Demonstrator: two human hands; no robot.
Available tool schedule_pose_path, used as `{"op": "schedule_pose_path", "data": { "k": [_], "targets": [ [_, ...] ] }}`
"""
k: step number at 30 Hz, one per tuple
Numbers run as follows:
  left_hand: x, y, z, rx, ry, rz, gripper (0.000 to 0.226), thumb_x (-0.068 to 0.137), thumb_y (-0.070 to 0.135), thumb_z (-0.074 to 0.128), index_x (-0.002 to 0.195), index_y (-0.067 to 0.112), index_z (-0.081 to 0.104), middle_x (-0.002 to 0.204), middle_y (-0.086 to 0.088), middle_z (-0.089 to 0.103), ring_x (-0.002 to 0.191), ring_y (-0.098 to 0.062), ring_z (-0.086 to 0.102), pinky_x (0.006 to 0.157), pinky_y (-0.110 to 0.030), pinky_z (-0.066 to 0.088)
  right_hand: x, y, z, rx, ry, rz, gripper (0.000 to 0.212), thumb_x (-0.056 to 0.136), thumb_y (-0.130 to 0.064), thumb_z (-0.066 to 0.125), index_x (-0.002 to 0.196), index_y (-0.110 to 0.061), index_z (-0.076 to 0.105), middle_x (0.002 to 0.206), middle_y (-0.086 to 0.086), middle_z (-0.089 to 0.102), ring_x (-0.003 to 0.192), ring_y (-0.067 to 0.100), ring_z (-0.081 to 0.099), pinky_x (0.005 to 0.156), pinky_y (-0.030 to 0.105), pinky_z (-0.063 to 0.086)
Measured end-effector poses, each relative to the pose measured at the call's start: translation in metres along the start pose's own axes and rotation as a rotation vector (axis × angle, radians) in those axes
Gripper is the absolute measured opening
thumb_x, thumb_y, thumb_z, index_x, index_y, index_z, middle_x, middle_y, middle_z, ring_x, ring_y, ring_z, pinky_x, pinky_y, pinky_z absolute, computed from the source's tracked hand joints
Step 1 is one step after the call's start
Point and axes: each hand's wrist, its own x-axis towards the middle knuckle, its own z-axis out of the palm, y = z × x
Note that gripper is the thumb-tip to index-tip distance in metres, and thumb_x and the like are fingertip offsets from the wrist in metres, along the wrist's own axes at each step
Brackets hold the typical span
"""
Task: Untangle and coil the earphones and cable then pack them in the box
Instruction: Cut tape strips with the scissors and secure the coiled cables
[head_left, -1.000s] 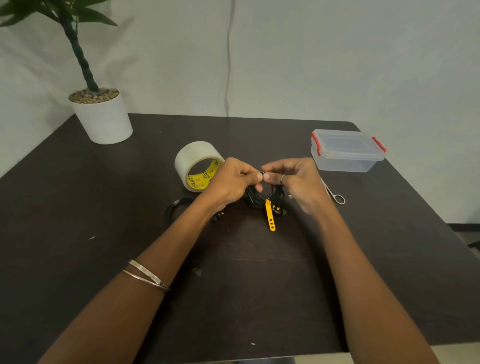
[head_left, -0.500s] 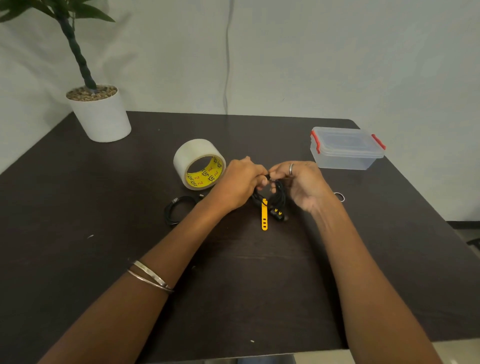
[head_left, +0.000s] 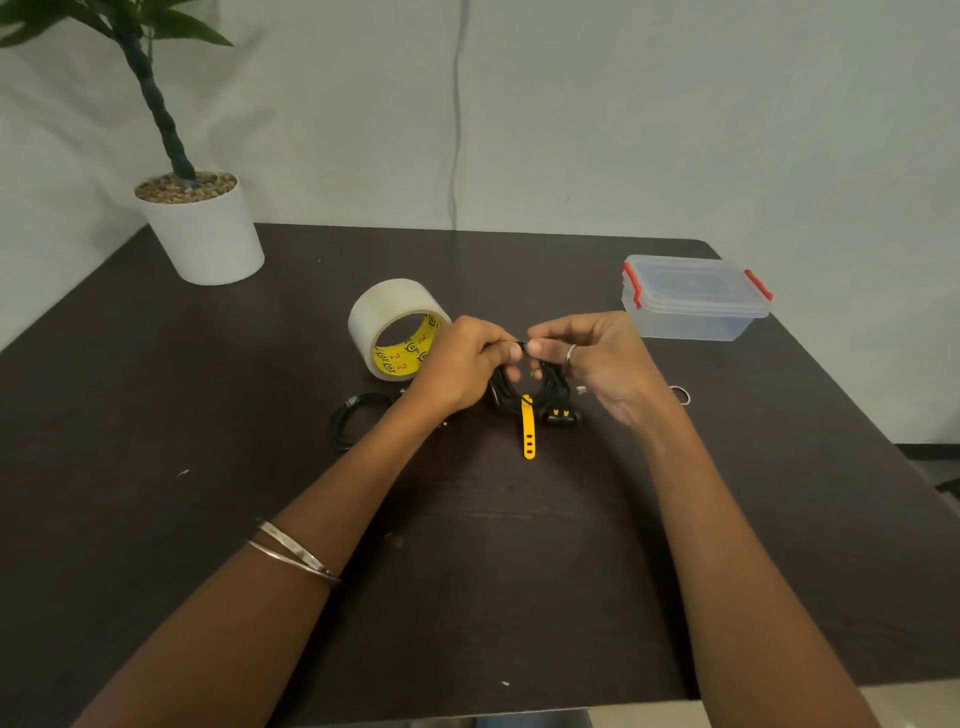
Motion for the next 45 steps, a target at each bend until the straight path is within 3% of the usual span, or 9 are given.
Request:
{"op": "schedule_pose_path", "data": {
  "k": [4, 9, 13, 19, 26, 30, 37, 41, 45],
  "targets": [
    [0.0, -0.003, -0.003, -0.019, -0.017, -0.022, 0.019, 0.093, 0.018, 0.059, 0.085, 0.012, 0.076, 0.082, 0.0, 0.075, 0.076, -0.008, 0.065, 0.072, -0.027, 0.048, 0.004, 0.005, 0.001, -0.413, 0.058, -0.07, 0.003, 0.081, -0.012, 0.075, 0.078, -0.011, 0.077, 0.062, 0.002, 0.07, 0.059, 0.01, 0.065, 0.062, 0.027, 0.053],
    [-0.001, -0.004, -0.016, -0.153, 0.159, 0.027, 0.02, 0.093, 0.019, 0.06, 0.104, 0.006, 0.07, 0.08, -0.004, 0.074, 0.076, -0.011, 0.071, 0.076, -0.022, 0.055, -0.002, 0.007, 0.005, -0.479, 0.002, 0.074, 0.017, 0.084, -0.015, 0.071, 0.068, -0.011, 0.074, 0.057, -0.001, 0.067, 0.047, -0.002, 0.055, 0.052, 0.015, 0.04],
    [-0.005, 0.006, -0.027, -0.23, 0.384, 0.189, 0.018, 0.094, 0.019, 0.059, 0.099, 0.007, 0.072, 0.074, -0.003, 0.072, 0.059, -0.014, 0.068, 0.058, -0.02, 0.052, -0.006, 0.007, 0.006, -0.717, -0.003, -0.005, 0.025, 0.086, -0.029, 0.07, 0.062, -0.021, 0.07, 0.047, -0.007, 0.052, 0.041, -0.002, 0.046, 0.046, 0.01, 0.034],
    [-0.011, -0.001, -0.055, 0.064, 0.756, 0.256, 0.016, 0.09, 0.021, 0.061, 0.09, 0.012, 0.075, 0.087, 0.014, 0.068, 0.085, -0.015, 0.062, 0.073, -0.024, 0.046, -0.017, 0.015, 0.005, -0.859, -0.088, -0.168, 0.014, 0.085, -0.023, 0.072, 0.084, -0.01, 0.076, 0.07, 0.001, 0.064, 0.058, 0.002, 0.05, 0.054, 0.009, 0.037],
    [-0.037, -0.032, -0.077, 0.255, 0.379, -0.098, 0.06, 0.083, 0.041, 0.069, 0.136, 0.019, 0.05, 0.138, -0.009, 0.048, 0.127, -0.03, 0.037, 0.104, -0.04, 0.031, -0.033, 0.02, -0.009, -0.96, 0.035, -0.136, 0.022, 0.087, -0.025, 0.069, 0.075, -0.006, 0.069, 0.065, 0.007, 0.06, 0.063, 0.02, 0.052, 0.052, 0.024, 0.032],
    [-0.045, -0.039, -0.076, 0.236, 0.232, -0.223, 0.082, 0.081, 0.026, 0.074, 0.149, 0.026, 0.028, 0.144, -0.013, 0.039, 0.131, -0.033, 0.038, 0.107, -0.049, 0.034, -0.039, 0.019, -0.008, -1.04, 0.18, -0.124, 0.047, 0.089, -0.041, 0.064, 0.055, -0.014, 0.045, 0.055, 0.003, 0.047, 0.06, 0.026, 0.047, 0.055, 0.031, 0.03],
    [-0.052, -0.031, -0.068, 0.047, 0.387, -0.218, 0.084, 0.069, 0.009, 0.082, 0.142, 0.018, 0.043, 0.138, -0.009, 0.049, 0.126, -0.025, 0.046, 0.105, -0.037, 0.039, -0.026, 0.001, 0.011, -1.021, 0.462, -0.211, 0.027, 0.091, -0.021, 0.063, 0.106, 0.001, 0.064, 0.103, 0.021, 0.063, 0.098, 0.038, 0.058, 0.08, 0.038, 0.043],
    [-0.058, -0.026, -0.062, 0.053, 0.365, -0.06, 0.081, 0.071, 0.005, 0.079, 0.142, 0.014, 0.042, 0.13, -0.008, 0.049, 0.12, -0.021, 0.046, 0.101, -0.041, 0.046, -0.018, -0.017, 0.028, -0.645, 0.207, -0.283, 0.056, 0.086, -0.012, 0.07, 0.137, -0.011, 0.048, 0.125, 0.008, 0.06, 0.104, 0.019, 0.06, 0.087, 0.029, 0.049],
    [-0.052, -0.001, -0.065, -0.065, 0.275, 0.067, 0.08, 0.073, 0.001, 0.078, 0.143, 0.014, 0.041, 0.127, -0.006, 0.048, 0.119, -0.014, 0.043, 0.092, -0.026, 0.049, -0.014, -0.04, 0.037, -0.661, -0.106, -0.391, 0.079, 0.085, -0.012, 0.07, 0.15, -0.022, 0.026, 0.153, 0.003, 0.034, 0.139, 0.02, 0.032, 0.104, 0.03, 0.038]
  ]
}}
